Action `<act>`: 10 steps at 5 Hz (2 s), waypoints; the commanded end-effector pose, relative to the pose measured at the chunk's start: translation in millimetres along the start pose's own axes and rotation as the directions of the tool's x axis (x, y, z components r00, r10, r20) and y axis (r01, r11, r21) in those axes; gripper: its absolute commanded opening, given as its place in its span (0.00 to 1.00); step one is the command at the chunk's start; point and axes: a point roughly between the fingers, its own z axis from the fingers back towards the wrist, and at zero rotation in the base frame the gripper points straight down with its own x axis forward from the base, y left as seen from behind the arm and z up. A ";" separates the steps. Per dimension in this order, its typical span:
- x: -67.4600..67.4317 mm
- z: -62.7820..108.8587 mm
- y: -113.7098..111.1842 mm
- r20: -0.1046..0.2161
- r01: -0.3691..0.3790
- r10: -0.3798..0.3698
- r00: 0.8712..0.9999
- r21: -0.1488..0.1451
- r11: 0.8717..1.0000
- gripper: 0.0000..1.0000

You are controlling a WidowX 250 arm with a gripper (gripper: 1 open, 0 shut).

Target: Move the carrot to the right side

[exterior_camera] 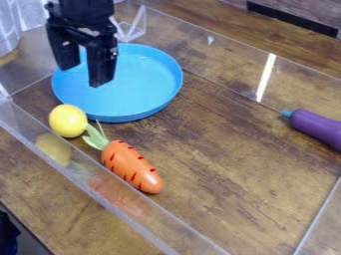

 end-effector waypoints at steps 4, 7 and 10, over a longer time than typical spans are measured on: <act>0.5 -43.0 -39.0 0.067 0.313 -0.313 0.947 0.012 0.950 1.00; -1.8 -83.2 -32.0 0.034 0.318 -0.318 0.947 0.013 0.948 0.00; -15.6 -75.4 -0.2 0.010 0.388 -0.388 0.922 0.020 0.922 0.00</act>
